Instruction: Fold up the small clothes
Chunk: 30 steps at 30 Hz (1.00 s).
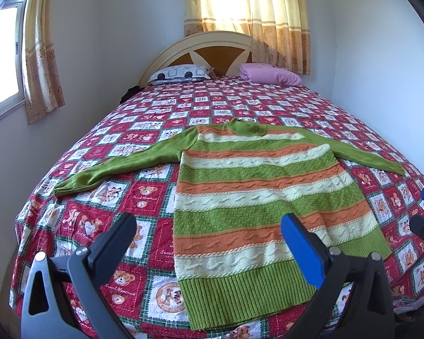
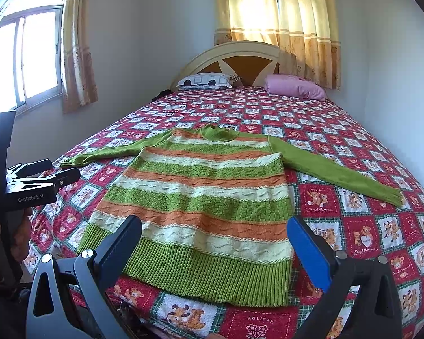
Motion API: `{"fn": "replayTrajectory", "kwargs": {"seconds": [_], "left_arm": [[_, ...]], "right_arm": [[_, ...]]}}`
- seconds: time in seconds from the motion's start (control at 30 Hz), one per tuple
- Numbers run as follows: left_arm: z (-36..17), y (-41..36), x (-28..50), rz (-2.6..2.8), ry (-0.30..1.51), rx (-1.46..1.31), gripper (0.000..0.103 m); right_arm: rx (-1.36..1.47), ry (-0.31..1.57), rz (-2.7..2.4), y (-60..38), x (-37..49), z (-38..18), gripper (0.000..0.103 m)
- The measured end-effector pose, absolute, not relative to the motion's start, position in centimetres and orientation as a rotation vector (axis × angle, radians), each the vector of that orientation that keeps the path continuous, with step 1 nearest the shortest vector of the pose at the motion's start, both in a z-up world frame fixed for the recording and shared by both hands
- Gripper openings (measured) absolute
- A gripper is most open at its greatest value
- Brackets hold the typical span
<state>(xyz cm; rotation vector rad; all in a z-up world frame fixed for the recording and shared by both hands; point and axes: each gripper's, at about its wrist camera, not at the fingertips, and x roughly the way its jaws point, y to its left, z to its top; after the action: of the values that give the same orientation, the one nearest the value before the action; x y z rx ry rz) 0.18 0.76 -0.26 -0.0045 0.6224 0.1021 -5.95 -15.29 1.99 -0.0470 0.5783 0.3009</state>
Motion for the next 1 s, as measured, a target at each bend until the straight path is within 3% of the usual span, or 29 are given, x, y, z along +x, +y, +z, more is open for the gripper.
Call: {"fn": "replayTrajectory", "kwargs": {"seconds": [1.0], "left_arm": [[-0.36,1.29,0.29,0.111,0.621,-0.011,0.103]], "right_arm": [[-0.044,0.598,0.317,-14.90,-5.68,1.27,0.102]]}}
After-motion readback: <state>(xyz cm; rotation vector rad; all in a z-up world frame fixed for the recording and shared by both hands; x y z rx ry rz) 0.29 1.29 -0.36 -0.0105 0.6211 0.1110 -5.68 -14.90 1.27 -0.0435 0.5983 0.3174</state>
